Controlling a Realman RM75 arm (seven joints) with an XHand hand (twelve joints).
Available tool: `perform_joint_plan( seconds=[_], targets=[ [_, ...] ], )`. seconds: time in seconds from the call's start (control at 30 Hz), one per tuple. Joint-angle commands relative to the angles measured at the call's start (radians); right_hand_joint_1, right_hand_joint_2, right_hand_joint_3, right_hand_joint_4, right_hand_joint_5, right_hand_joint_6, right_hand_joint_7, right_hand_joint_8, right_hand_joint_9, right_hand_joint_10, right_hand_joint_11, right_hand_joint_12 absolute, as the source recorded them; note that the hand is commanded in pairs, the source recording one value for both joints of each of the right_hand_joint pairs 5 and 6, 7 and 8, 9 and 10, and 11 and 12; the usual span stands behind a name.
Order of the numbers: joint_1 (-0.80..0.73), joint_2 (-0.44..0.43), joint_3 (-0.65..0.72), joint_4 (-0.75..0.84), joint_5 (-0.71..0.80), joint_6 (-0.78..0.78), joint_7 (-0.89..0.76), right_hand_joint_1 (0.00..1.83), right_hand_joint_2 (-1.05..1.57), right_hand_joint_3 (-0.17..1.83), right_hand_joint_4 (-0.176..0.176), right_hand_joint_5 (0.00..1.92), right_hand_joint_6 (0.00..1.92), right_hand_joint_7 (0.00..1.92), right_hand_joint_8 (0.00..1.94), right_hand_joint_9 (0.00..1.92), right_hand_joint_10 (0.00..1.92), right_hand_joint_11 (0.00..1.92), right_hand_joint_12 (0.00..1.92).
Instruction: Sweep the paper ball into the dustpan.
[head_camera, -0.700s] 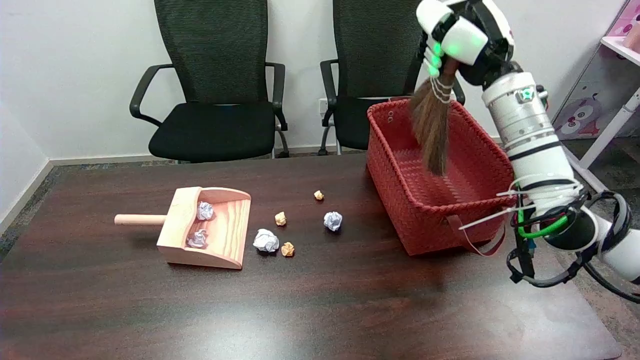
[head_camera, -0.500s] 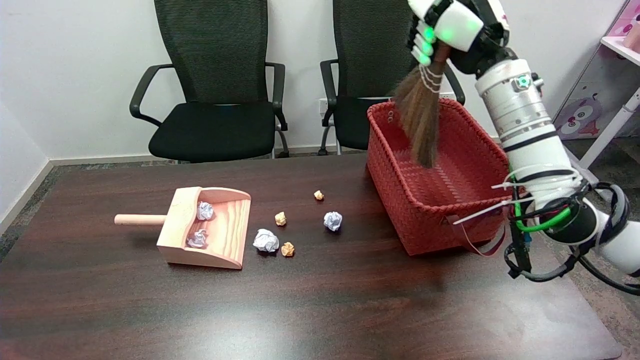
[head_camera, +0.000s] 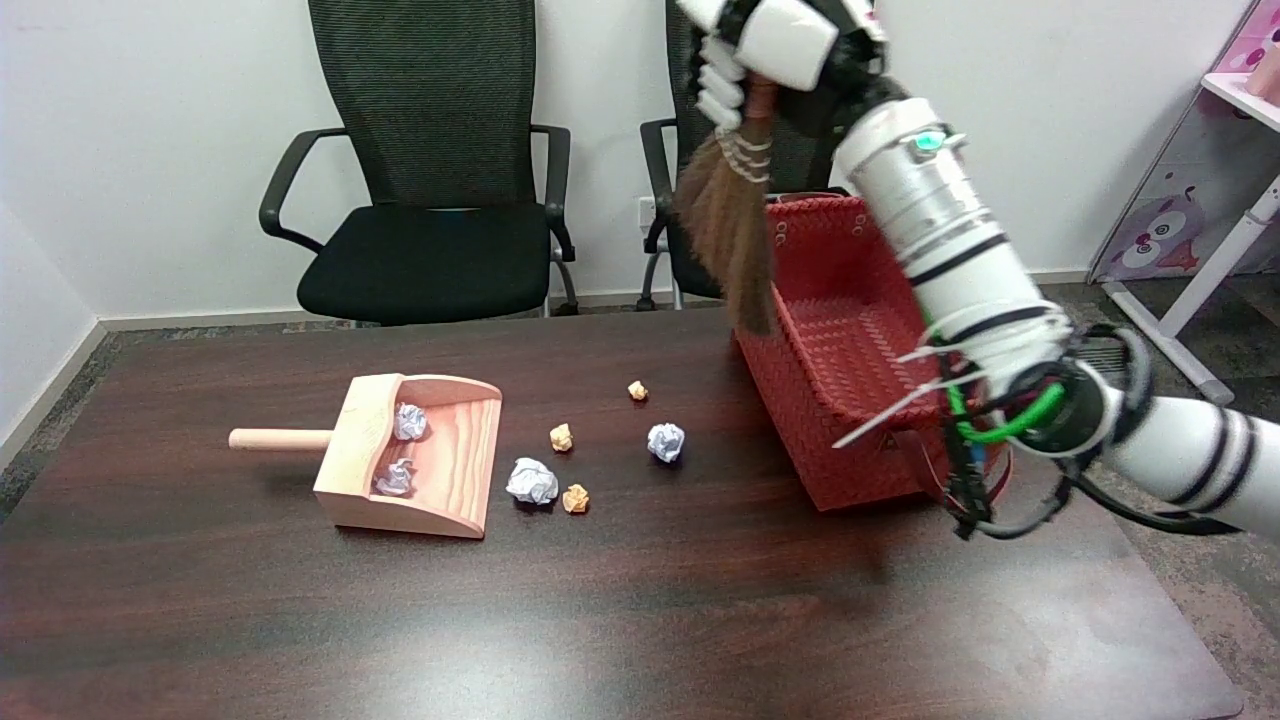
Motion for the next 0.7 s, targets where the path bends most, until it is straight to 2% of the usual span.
perform_joint_plan(
  seconds=[0.03, 0.23, 0.43, 0.67, 0.7],
  targets=[
    [0.291, -0.313, -0.302, 0.35, -0.086, 0.041, -0.016, 0.89, 1.15, 1.4, 0.176, 1.92, 1.92, 1.92, 1.92, 1.92, 1.92, 1.92, 1.92],
    [0.264, -0.384, -0.306, 0.47, -0.134, 0.046, -0.016, 0.89, 1.15, 1.42, 0.176, 1.92, 1.92, 1.92, 1.92, 1.92, 1.92, 1.92, 1.92],
    [0.233, -0.45, -0.29, 0.599, -0.084, 0.081, -0.016, 0.87, 1.1, 1.51, 0.176, 1.92, 1.92, 1.92, 1.92, 1.92, 1.92, 1.92, 1.92],
    [0.177, -0.478, -0.246, 0.641, -0.07, 0.069, -0.017, 0.78, 1.15, 1.53, 0.172, 1.92, 1.92, 1.92, 1.92, 1.92, 1.92, 1.92, 1.92],
    [0.167, -0.478, -0.237, 0.645, -0.077, 0.059, -0.019, 0.74, 1.21, 1.49, 0.06, 1.92, 1.92, 1.92, 1.92, 1.92, 1.92, 1.92, 1.92]
  ],
)
